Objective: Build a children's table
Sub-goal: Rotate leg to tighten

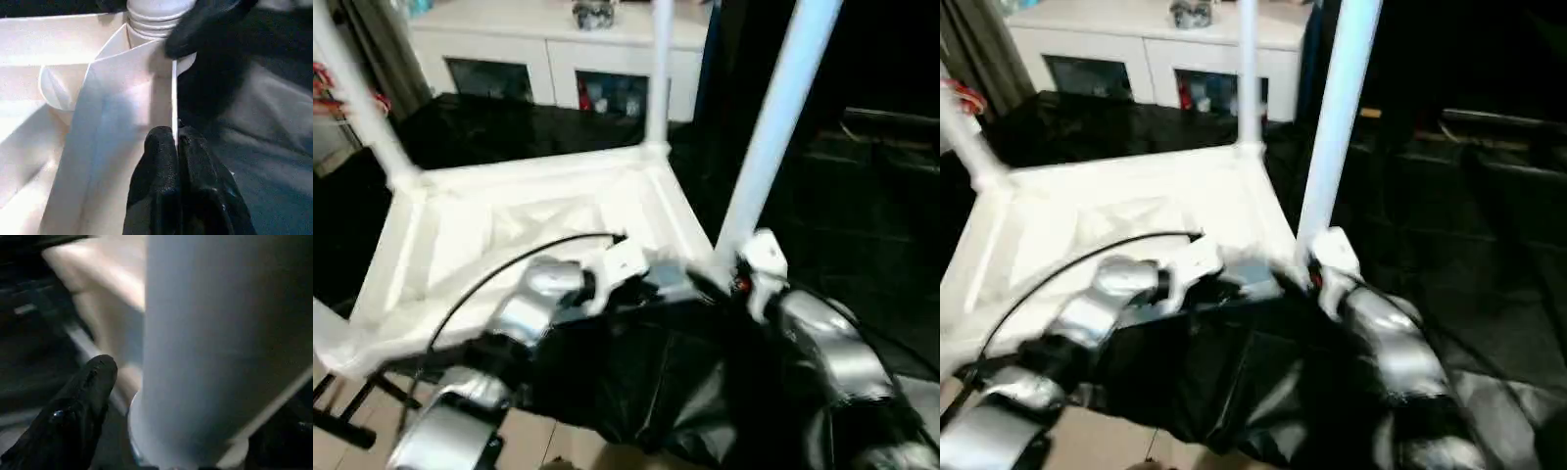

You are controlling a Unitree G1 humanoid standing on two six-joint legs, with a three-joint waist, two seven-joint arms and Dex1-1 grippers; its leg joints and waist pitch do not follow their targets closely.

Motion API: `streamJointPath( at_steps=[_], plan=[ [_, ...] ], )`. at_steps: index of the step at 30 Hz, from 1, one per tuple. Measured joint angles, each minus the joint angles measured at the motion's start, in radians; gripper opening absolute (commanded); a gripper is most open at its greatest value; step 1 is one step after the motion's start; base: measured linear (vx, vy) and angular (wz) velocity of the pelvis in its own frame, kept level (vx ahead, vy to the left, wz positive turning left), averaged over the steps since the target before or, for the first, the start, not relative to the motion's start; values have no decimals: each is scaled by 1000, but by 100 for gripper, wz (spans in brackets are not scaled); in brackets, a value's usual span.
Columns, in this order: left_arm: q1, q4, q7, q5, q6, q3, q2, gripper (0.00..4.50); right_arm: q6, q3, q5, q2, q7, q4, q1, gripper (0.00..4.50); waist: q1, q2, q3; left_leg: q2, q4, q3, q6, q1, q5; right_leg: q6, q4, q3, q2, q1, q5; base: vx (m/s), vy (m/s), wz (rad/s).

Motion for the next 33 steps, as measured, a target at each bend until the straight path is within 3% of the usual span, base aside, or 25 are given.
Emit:
streamJointPath(
  at_steps=[4, 10, 11, 13, 26, 33],
  plan=[
    [4, -8, -112, -28, -32, -20, 41, 0, 32, 29, 46, -89, 182, -67, 25, 387, 11, -2, 2, 0, 1, 0, 0, 0, 0, 0, 0, 0, 0, 0, 0, 0, 0, 0],
    [4, -18, -202, -48, -51, -33, 84, 0, 71, 64, 80, -142, 292, -118, 27, 387, 14, -2, 3, 1, 1, 0, 0, -1, 0, 0, 0, 0, 0, -1, 0, 0, 0, 0],
    [4, -18, -213, -48, -57, -33, 90, 0, 73, 70, 81, -143, 302, -122, 27, 370, 15, -3, 3, 1, 1, 0, 0, -1, 0, 0, 0, -1, 0, -1, 0, 0, 0, 0],
    [4, -17, -223, -48, -68, -33, 96, 0, 73, 74, 82, -141, 308, -124, 26, 370, 15, -3, 3, 1, 1, 0, 0, -1, 0, -1, 0, -1, 0, -1, 0, 0, 0, 0],
    [10, -14, -225, -55, -88, -39, 94, 0, 73, 71, 78, -131, 285, -134, 42, 265, 20, -3, 3, 1, 2, 0, 0, -2, 0, -1, 1, 0, 0, -1, 0, 0, 0, 0],
    [10, 6, -165, -40, -96, -32, 69, 0, 70, 43, 67, -103, 214, -139, 69, 259, 27, -3, 3, 1, 3, 1, 0, 0, 0, -1, 2, 0, 0, 0, 1, 0, 0, 0]
  ],
)
